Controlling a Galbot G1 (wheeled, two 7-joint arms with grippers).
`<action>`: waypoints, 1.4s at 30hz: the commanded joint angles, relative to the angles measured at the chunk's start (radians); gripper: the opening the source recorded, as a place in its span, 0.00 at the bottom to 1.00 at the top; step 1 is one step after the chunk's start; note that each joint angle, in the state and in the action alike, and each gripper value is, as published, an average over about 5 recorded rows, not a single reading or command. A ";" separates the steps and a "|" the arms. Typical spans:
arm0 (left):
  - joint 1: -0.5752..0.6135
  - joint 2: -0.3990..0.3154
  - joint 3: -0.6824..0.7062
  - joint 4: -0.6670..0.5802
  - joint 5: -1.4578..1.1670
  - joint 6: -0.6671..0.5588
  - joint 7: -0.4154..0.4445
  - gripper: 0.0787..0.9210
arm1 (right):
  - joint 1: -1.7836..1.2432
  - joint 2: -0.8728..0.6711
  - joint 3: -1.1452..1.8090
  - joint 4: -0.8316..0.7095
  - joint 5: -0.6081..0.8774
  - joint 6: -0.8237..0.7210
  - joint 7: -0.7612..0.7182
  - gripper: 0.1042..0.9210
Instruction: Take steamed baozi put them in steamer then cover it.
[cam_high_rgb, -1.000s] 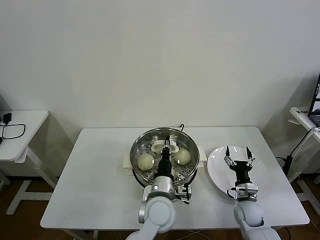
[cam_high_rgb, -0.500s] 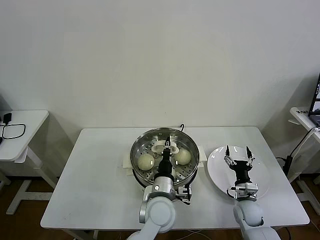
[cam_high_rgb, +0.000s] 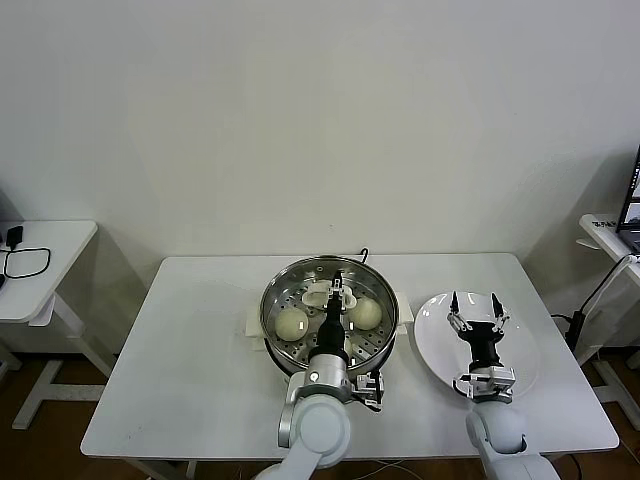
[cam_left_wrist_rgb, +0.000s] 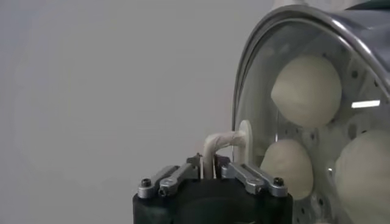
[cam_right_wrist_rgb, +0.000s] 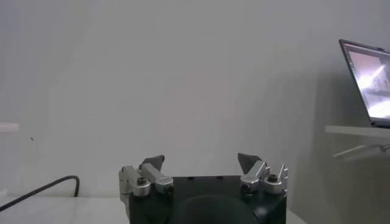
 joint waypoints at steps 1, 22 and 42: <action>0.025 0.019 0.007 -0.067 -0.011 0.003 0.010 0.45 | 0.000 -0.002 -0.003 0.003 0.000 0.000 0.001 0.88; 0.250 0.331 -0.256 -0.492 -0.817 0.008 -0.115 0.88 | -0.035 -0.028 -0.035 0.080 0.027 -0.066 -0.004 0.88; 0.199 0.328 -0.749 0.050 -1.956 -0.552 -0.299 0.88 | -0.183 -0.053 0.013 0.215 0.189 -0.099 -0.105 0.88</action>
